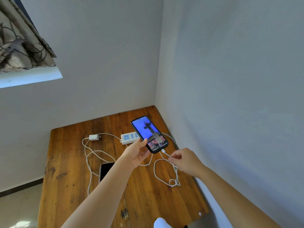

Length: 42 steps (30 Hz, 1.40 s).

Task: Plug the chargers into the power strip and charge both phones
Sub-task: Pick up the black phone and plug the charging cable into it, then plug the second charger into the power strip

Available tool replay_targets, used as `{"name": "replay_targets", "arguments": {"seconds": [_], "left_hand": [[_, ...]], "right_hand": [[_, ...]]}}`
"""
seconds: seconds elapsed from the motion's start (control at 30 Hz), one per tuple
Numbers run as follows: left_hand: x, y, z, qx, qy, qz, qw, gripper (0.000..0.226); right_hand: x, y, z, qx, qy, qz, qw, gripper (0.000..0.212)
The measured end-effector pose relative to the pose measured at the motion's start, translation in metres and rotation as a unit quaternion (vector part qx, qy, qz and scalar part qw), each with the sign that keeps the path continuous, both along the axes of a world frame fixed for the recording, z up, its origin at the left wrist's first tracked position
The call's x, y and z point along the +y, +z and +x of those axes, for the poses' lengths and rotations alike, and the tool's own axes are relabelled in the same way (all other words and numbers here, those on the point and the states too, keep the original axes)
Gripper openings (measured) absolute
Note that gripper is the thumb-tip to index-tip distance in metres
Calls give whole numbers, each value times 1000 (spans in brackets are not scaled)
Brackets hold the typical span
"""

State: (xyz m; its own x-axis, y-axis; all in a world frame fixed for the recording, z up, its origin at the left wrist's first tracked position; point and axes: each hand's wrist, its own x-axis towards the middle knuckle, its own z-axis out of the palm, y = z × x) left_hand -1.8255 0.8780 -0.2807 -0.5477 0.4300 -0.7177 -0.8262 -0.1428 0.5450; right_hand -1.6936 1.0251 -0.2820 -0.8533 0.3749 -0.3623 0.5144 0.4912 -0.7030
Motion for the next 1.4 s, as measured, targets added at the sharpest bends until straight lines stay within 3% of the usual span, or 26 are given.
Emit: {"name": "replay_targets", "arguments": {"seconds": [0.2, 0.33, 0.77, 1.1, 1.23, 1.3, 1.4], "left_hand": [[30, -25, 17, 16, -83, -52, 995, 34], [48, -64, 34, -3, -109, -80, 991, 37], [80, -172, 68, -56, -154, -149, 975, 45], [88, -198, 74, -40, -143, -199, 969, 44], [90, -192, 70, 13, -175, -281, 943, 10], [87, -189, 64, 41, -197, -314, 928, 20], [75, -175, 56, 68, -175, -331, 925, 17]], "right_hand": [[8, -34, 19, -88, -4, 72, 993, 16], [12, -60, 40, -149, -17, 84, 985, 33], [23, -144, 72, -237, -68, -7, 969, 26], [27, -164, 63, -223, -65, -31, 972, 25], [30, -162, 59, -227, -42, -14, 973, 24], [31, -159, 56, -217, -32, 11, 976, 23], [28, -152, 42, -192, -17, 27, 981, 29]]}}
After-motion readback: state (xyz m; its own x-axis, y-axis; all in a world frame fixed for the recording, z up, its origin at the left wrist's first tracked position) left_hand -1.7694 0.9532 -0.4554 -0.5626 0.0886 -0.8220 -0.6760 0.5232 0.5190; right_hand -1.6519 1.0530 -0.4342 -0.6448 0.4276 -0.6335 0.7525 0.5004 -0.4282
